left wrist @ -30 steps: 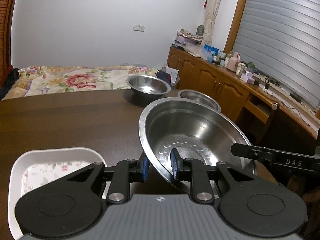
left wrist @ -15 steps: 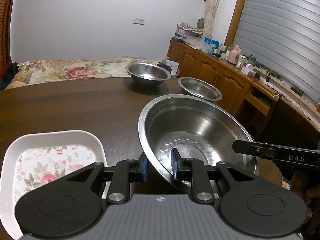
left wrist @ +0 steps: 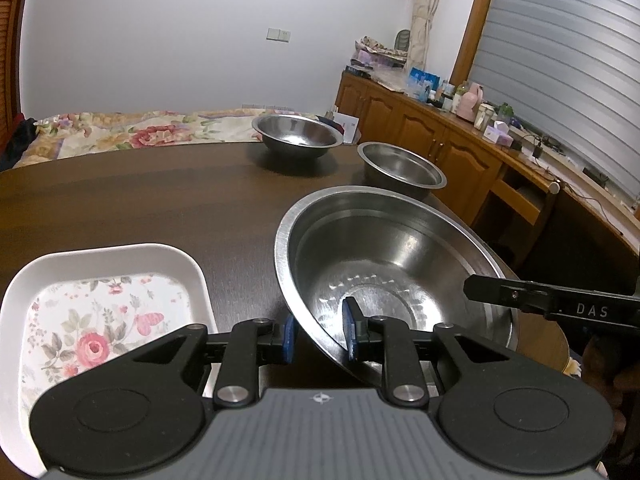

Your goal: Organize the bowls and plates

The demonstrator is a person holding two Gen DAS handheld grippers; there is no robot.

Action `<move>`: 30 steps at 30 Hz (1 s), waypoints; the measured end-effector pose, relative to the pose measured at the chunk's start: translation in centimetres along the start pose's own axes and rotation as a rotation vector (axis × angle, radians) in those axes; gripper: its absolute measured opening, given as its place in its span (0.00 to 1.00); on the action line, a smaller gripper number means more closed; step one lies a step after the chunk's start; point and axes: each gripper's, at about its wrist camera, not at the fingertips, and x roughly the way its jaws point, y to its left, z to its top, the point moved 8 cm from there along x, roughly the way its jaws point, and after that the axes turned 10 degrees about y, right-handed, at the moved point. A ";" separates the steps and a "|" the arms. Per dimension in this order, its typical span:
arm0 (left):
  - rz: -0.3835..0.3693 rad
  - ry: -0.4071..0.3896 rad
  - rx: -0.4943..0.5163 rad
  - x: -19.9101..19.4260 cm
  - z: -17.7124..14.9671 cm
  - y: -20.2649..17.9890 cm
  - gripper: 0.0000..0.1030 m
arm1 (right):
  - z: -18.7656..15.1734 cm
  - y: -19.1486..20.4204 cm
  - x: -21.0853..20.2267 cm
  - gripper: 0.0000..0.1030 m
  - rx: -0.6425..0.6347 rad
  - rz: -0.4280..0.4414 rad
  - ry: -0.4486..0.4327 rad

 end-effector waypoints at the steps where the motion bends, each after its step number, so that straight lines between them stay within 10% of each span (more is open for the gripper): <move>1: 0.000 0.002 0.000 0.1 0.1 0.0 0.25 | 0.0 0.0 0.1 0.26 0.001 0.000 0.002; 16: 0.009 0.009 0.006 0.7 0.1 -0.1 0.27 | -0.2 -0.1 0.3 0.26 -0.007 -0.004 0.010; 30: 0.045 -0.022 0.016 0.0 0.9 0.4 0.51 | 0.3 0.2 0.0 0.36 -0.047 -0.031 0.001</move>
